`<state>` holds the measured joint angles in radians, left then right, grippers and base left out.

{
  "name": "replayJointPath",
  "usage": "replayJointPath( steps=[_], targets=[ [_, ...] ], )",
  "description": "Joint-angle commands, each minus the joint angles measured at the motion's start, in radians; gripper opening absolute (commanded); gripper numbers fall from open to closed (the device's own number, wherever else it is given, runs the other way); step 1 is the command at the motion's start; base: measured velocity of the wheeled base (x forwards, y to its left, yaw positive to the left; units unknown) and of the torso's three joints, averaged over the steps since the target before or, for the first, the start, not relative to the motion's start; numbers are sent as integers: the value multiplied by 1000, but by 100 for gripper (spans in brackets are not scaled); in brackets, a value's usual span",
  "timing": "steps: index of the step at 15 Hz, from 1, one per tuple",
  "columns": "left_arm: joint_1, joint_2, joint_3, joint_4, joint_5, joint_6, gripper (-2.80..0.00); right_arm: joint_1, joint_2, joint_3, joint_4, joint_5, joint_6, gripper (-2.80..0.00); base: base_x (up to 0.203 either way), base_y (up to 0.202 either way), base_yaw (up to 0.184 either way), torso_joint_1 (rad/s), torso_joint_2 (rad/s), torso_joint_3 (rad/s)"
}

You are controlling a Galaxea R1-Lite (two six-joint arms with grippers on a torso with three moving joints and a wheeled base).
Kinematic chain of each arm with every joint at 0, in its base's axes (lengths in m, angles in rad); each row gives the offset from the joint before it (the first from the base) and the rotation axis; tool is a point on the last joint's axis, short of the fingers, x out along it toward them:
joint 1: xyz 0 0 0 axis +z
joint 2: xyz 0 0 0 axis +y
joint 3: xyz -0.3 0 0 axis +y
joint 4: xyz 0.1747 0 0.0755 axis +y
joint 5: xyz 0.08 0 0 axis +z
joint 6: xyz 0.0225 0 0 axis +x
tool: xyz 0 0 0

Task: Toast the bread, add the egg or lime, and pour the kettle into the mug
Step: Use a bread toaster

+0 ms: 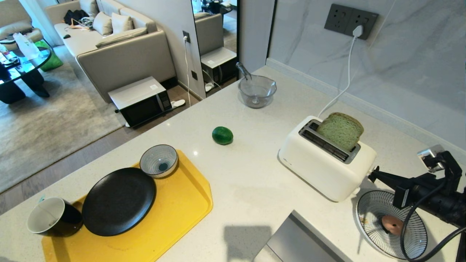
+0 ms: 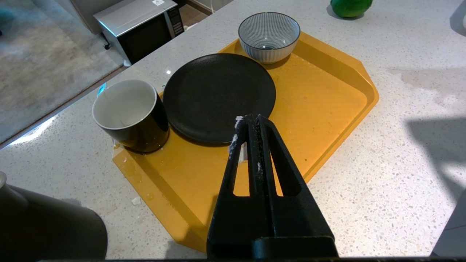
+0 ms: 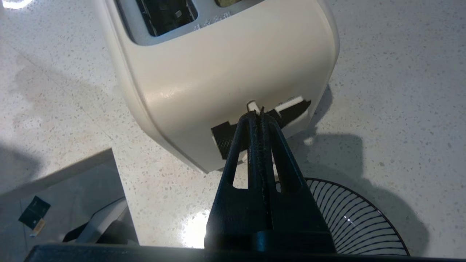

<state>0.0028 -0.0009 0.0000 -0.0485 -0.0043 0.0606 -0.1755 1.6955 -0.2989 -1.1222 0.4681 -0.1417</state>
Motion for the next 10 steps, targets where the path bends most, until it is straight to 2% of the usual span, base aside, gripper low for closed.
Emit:
replayJointPath(
  steps=[1, 10],
  targets=[
    [0, -2, 17, -1, 0, 1, -280, 2, 14, -11, -7, 3, -4, -280, 0, 0, 0, 0, 0, 0],
    [0, -2, 17, -1, 0, 1, -280, 2, 69, -9, -7, 20, -7, -280, 0, 0, 0, 0, 0, 0]
  ],
)
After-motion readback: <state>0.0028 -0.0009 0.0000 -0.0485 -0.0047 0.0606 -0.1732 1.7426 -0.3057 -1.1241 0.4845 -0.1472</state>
